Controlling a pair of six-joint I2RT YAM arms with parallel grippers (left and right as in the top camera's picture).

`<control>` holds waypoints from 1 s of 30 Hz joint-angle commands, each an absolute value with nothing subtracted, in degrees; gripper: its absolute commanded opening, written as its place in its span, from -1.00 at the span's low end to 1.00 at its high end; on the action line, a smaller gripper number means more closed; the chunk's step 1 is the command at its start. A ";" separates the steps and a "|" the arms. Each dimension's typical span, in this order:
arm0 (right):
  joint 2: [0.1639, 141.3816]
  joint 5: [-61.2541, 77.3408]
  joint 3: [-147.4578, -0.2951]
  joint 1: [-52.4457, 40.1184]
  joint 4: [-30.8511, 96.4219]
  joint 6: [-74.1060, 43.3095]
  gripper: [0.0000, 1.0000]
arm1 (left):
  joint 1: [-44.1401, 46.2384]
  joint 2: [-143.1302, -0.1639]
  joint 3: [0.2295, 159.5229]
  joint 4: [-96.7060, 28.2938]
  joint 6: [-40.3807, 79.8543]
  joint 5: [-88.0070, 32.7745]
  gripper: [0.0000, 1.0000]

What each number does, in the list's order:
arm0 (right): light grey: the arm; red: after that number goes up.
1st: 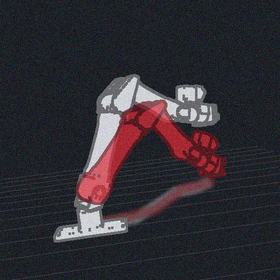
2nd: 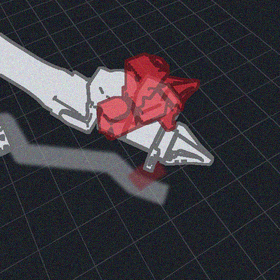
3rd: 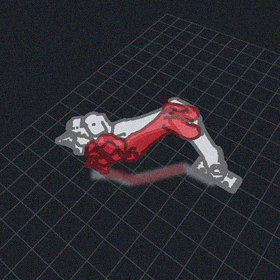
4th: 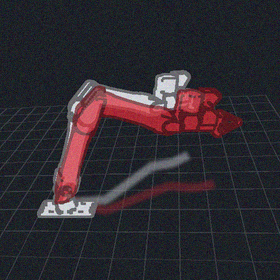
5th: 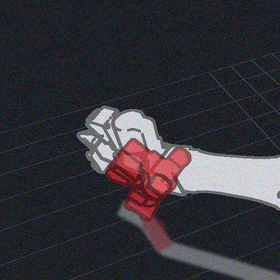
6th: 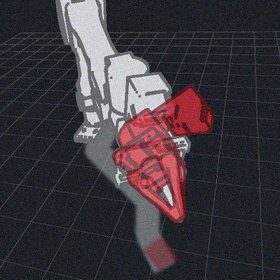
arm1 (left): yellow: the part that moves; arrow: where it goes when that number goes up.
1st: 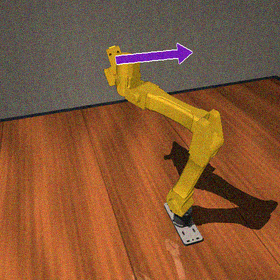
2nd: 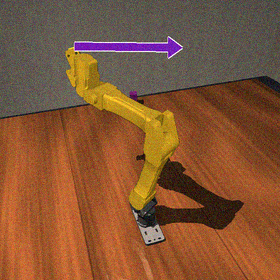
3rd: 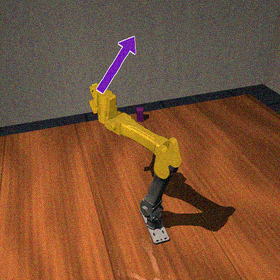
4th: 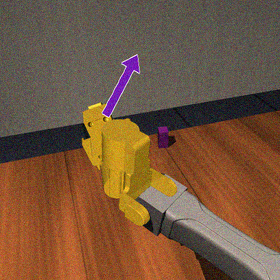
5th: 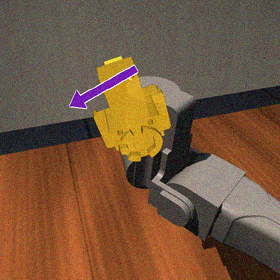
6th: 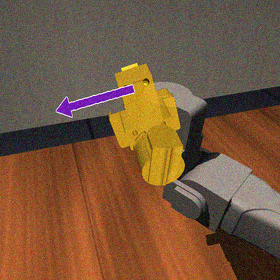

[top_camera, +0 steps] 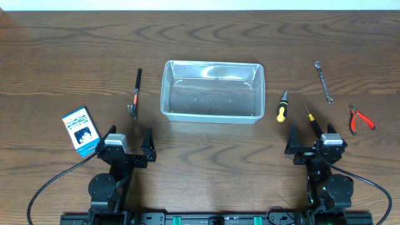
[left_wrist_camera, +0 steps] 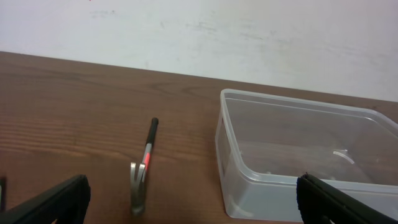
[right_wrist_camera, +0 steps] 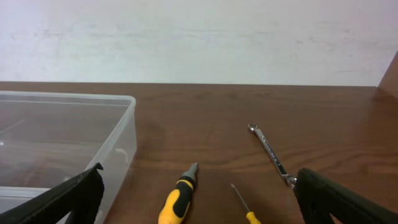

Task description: Pack container

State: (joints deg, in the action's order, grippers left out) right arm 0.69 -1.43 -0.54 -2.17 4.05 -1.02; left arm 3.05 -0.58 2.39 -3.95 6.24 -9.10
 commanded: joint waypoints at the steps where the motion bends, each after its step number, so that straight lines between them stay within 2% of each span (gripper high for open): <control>1: 0.34 -1.06 -0.32 -1.85 4.23 -0.58 0.98 | 2.81 -0.23 1.41 -5.72 6.96 -10.96 0.96; 13: 0.49 0.47 -0.32 -1.85 4.14 -3.18 0.99 | 2.81 -0.23 1.41 -5.72 6.31 -10.72 0.96; 20: 0.51 5.93 -0.36 -1.83 3.60 -22.52 0.98 | 2.81 -0.23 2.59 -3.38 8.49 -9.82 0.96; 24: 2.04 9.43 -2.74 -1.78 6.07 -19.84 0.99 | 2.81 -1.65 8.71 -12.64 8.43 -9.43 0.96; 30: 15.09 10.50 -19.66 -1.78 24.05 -11.73 0.99 | 2.81 -13.58 23.46 -29.91 8.23 -7.79 0.97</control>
